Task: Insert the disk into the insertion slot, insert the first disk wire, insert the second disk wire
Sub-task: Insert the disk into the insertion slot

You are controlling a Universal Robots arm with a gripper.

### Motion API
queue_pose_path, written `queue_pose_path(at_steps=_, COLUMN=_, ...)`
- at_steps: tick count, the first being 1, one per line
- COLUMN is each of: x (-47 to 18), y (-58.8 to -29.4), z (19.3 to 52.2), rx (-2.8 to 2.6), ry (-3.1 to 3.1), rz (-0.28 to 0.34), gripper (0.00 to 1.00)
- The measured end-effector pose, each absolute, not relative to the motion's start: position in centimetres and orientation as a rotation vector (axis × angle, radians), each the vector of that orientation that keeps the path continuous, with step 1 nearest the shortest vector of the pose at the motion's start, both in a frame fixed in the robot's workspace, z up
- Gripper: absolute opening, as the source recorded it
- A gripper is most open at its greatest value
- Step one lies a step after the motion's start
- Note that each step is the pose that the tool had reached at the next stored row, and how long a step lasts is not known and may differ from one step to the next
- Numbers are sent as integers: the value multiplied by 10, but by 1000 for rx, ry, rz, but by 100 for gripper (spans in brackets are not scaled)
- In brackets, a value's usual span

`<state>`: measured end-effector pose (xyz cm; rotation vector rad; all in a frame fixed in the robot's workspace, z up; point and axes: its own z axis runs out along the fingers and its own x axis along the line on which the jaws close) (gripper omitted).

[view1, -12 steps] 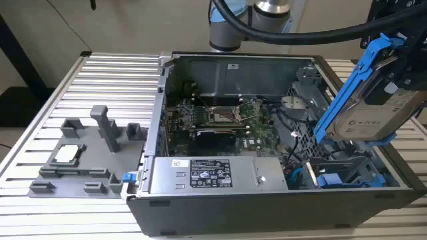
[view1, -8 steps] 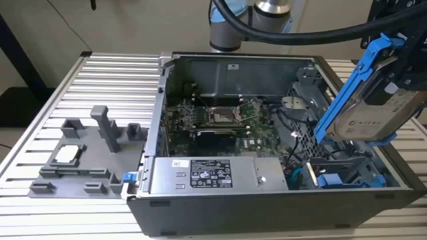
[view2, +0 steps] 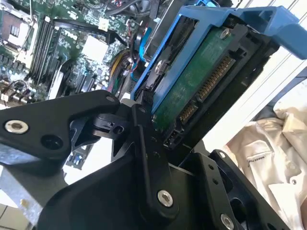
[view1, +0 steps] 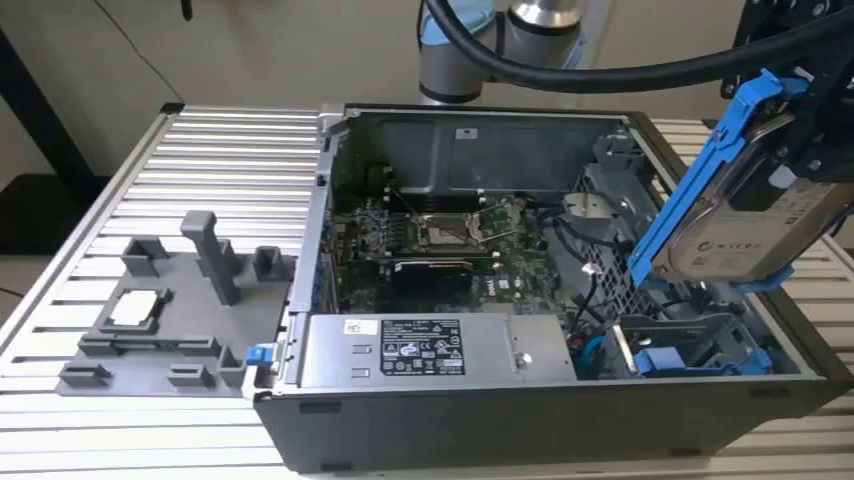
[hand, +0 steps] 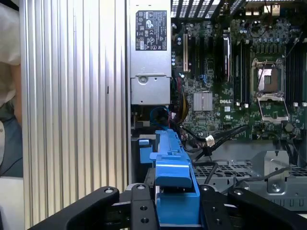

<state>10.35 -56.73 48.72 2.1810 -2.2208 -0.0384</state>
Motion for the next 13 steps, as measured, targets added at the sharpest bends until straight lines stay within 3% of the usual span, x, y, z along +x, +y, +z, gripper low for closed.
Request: queue_pose_path(at_steps=13, x=107, y=-567, z=472, rx=2196, ry=-2215, rz=-29, gripper=33)
